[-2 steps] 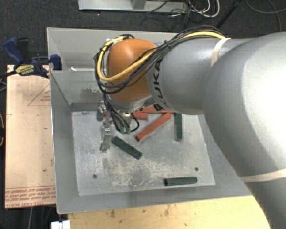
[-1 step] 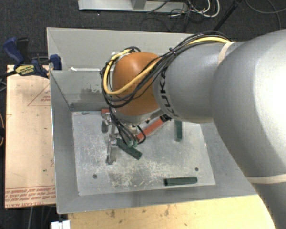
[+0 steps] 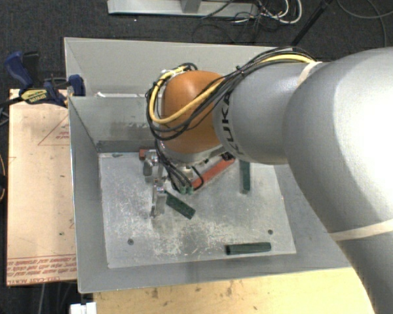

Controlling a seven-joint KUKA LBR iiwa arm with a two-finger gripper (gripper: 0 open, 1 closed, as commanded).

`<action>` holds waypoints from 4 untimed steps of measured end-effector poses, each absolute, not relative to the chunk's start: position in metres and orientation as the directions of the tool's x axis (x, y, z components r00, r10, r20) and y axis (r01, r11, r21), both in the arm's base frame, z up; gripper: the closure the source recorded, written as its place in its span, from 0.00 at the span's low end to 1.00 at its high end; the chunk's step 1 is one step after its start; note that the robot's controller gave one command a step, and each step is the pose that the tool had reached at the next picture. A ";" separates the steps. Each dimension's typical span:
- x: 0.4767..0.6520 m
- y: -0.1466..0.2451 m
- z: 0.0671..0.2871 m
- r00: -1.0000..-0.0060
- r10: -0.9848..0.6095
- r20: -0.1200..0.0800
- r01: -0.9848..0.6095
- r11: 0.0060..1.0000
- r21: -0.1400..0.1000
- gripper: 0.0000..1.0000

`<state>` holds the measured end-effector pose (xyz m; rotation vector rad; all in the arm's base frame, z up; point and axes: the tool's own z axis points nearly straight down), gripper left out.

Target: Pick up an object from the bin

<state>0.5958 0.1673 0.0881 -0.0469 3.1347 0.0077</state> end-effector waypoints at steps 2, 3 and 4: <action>0.615 0.100 0.084 -0.962 -0.275 -0.003 -0.275 0.962 0.002 1.00; 0.615 0.100 0.084 -0.961 -0.275 -0.002 -0.275 0.961 0.001 1.00; 0.610 0.055 0.200 -0.944 -0.331 -0.003 -0.331 0.944 0.001 1.00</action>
Offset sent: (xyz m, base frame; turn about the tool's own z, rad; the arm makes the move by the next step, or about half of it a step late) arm 0.0182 -0.0675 -0.0040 -0.2516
